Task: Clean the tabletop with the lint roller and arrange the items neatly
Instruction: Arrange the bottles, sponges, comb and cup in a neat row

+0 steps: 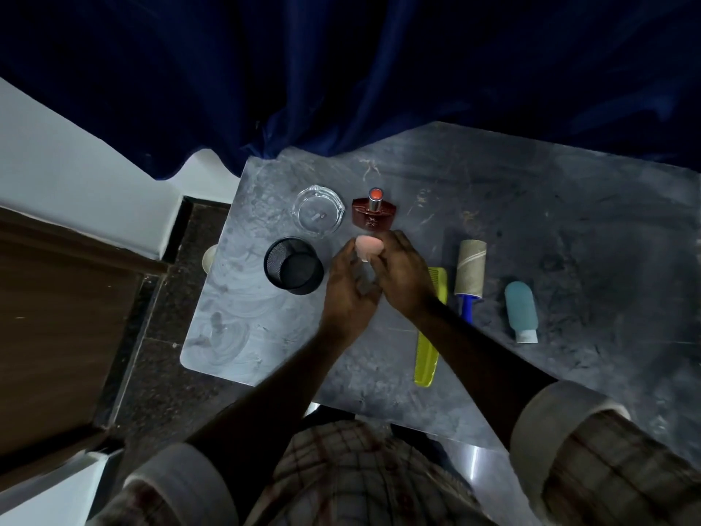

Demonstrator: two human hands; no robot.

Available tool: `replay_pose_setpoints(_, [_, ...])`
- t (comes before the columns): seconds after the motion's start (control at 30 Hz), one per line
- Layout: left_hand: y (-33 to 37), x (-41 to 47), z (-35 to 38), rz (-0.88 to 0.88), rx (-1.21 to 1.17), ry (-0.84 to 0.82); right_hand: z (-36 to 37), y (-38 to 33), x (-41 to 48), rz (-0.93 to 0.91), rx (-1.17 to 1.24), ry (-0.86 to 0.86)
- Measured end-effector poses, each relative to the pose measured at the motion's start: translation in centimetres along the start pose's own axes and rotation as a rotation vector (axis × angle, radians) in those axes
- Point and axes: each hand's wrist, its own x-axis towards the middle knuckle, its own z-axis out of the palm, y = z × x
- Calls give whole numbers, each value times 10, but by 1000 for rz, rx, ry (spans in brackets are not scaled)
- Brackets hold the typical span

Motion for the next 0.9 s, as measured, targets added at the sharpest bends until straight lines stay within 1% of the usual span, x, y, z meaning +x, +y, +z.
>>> replay_pose_setpoints(0.1, [-7,3,2,5,10,-16,2,1,1,14,-21,-34])
replay_pose_setpoints(0.2, [-13,6,4,-13,-63,-10,5,1,2,5,-15,-33])
replay_pose_setpoints(0.37, [-13,6,5,34,-4,13,7,-2,5,-5,-14,-42])
replay_pose_setpoints(0.43, [-13,3,3,17,-3,13,7,0,6,0,-14,-41])
replay_pose_setpoints(0.47, [-13,2,1,10,11,7,8,0,5,5,-13,-38])
replay_pose_setpoints(0.53, [-14,1,-5,70,155,-7,8,1,5,8,-12,-36])
replay_pose_setpoints(0.6, [-13,1,-7,83,201,-3,7,0,4,20,-10,-46])
replay_pose_setpoints(0.63, [-10,0,-6,49,171,3,6,0,4,33,-18,-49])
replay_pose_setpoints(0.67, [-7,-4,-3,1,75,18,4,1,3,46,-34,-41])
replay_pose_setpoints(0.73, [1,-16,3,-46,-103,82,-8,5,-3,52,-70,9])
replay_pose_setpoints(0.8, [7,-33,3,-61,-174,148,-33,11,-15,61,-53,126])
replay_pose_setpoints(0.83, [8,-42,3,-63,-180,148,-48,18,-25,60,-38,217])
replay_pose_setpoints(0.9, [10,-60,7,-36,-92,78,-82,43,-50,116,-35,369])
